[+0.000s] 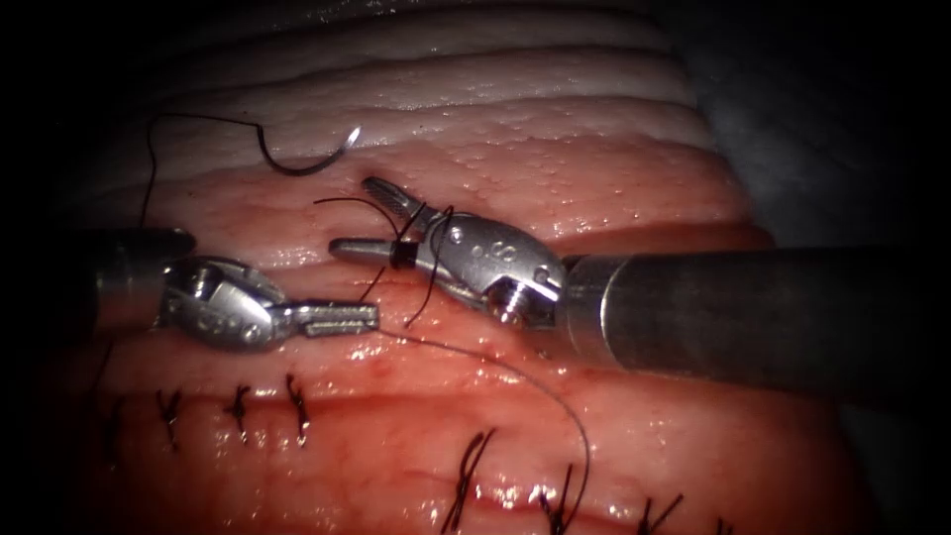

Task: Wound Closure
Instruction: Pick up tail end of suture with right hand

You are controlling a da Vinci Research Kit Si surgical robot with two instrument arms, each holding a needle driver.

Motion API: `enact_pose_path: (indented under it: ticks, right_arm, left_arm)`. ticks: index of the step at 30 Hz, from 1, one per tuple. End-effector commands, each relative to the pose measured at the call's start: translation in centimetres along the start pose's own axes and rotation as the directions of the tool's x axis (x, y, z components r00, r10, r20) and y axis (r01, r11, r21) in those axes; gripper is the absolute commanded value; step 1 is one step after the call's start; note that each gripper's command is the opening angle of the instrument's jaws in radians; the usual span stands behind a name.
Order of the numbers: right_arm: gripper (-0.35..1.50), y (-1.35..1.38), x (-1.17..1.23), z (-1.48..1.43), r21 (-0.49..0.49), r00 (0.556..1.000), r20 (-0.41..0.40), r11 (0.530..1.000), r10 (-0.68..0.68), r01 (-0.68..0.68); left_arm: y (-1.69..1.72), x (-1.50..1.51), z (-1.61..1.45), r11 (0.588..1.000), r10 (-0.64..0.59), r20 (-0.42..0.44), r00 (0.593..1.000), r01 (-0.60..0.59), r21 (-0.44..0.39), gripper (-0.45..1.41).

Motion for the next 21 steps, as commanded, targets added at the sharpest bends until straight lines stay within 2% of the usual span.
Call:
enact_pose_path:
  ticks: [1, 4, 10, 14, 21]
  right_arm:
    - [0.64, -0.08, -0.06, 0.16, 0.011, 0.998, 0.040, 0.999, -0.046, 0.046]
    - [0.66, -0.13, -0.12, 0.24, 0.027, 0.990, 0.088, 0.994, -0.107, 0.105]
    - [0.66, -0.15, -0.10, 0.28, 0.039, 0.983, 0.090, 0.987, -0.158, 0.155]
    - [0.62, -0.14, 0.02, 0.28, 0.012, 0.985, 0.027, 0.985, -0.171, 0.171]
    - [0.64, -0.14, 0.18, 0.34, -0.015, 0.958, 0.007, 0.957, -0.288, 0.288]
  left_arm:
    - [-0.01, -0.10, 0.04, 1.000, -0.005, 0.003, 1.000, 0.005, 0.001, -0.45]
    - [-0.01, -0.14, 0.02, 1.000, -0.014, 0.007, 1.000, 0.014, 0.002, -0.45]
    - [-0.01, -0.16, -0.02, 1.000, -0.024, 0.010, 1.000, 0.024, 0.002, -0.45]
    - [-0.02, -0.17, -0.05, 1.000, -0.024, 0.014, 1.000, 0.024, 0.003, -0.45]
    - [-0.01, -0.17, -0.05, 1.000, -0.024, 0.017, 1.000, 0.024, 0.004, -0.45]
